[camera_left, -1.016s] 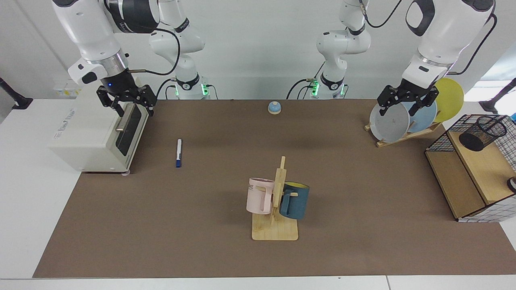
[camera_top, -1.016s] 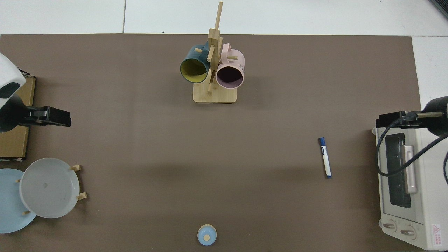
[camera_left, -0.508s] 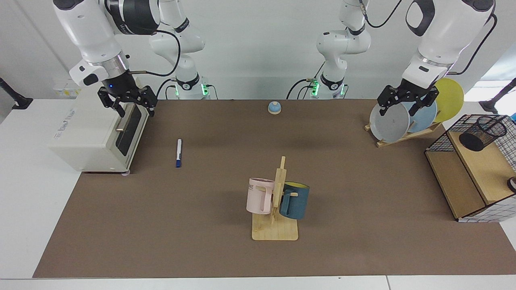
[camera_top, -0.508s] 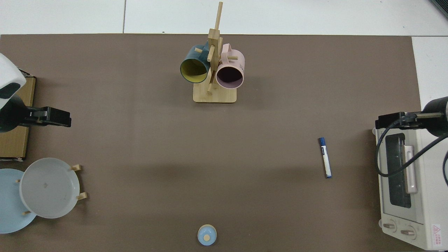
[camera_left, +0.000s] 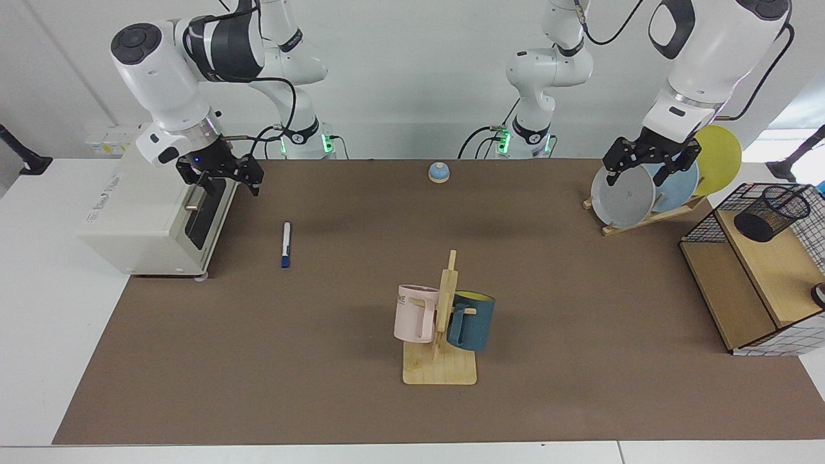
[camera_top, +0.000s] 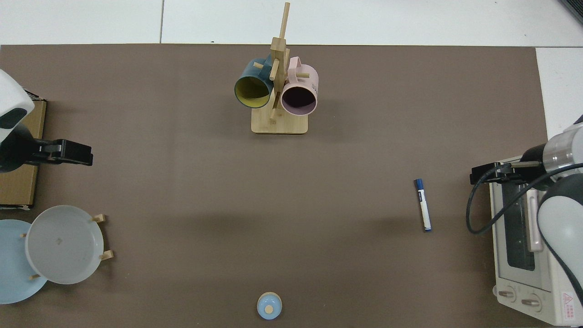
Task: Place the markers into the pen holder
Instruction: 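Move the right gripper over the white blue-capped marker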
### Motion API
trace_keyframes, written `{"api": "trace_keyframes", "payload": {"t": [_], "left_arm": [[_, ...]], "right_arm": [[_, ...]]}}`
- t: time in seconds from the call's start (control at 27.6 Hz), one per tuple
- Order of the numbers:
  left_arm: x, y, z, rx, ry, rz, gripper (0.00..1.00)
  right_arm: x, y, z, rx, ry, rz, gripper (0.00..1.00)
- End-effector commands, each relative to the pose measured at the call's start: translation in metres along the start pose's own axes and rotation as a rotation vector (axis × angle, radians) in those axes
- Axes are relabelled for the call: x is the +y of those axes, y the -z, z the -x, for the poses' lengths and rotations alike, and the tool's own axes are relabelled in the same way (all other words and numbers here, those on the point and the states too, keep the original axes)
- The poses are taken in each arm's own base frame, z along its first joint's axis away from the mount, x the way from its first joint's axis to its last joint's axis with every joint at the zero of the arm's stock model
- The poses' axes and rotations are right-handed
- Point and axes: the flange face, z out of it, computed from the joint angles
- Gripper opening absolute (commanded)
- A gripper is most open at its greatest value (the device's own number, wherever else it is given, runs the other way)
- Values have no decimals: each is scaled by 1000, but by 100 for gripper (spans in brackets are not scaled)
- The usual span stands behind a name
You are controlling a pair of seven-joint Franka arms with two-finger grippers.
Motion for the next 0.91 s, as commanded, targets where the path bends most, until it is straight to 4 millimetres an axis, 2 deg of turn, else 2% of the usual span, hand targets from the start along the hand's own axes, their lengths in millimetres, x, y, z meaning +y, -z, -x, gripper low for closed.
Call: {"api": "trace_keyframes", "payload": {"t": [0.0, 0.11, 0.29, 0.58, 0.87], "left_arm": [[0, 1, 7, 10, 3, 3, 100], [0, 0, 7, 9, 3, 2, 100], [0, 0, 6, 15, 3, 3, 100], [0, 0, 6, 13, 2, 2, 100], [0, 0, 7, 7, 2, 2, 100]], "right_arm": [[-2, -43, -6, 15, 24, -2, 100], [-7, -76, -10, -7, 32, 8, 100], [-12, -100, -16, 33, 23, 13, 100], [-28, -155, -24, 91, 52, 27, 100], [-29, -197, -13, 34, 45, 36, 100]]}}
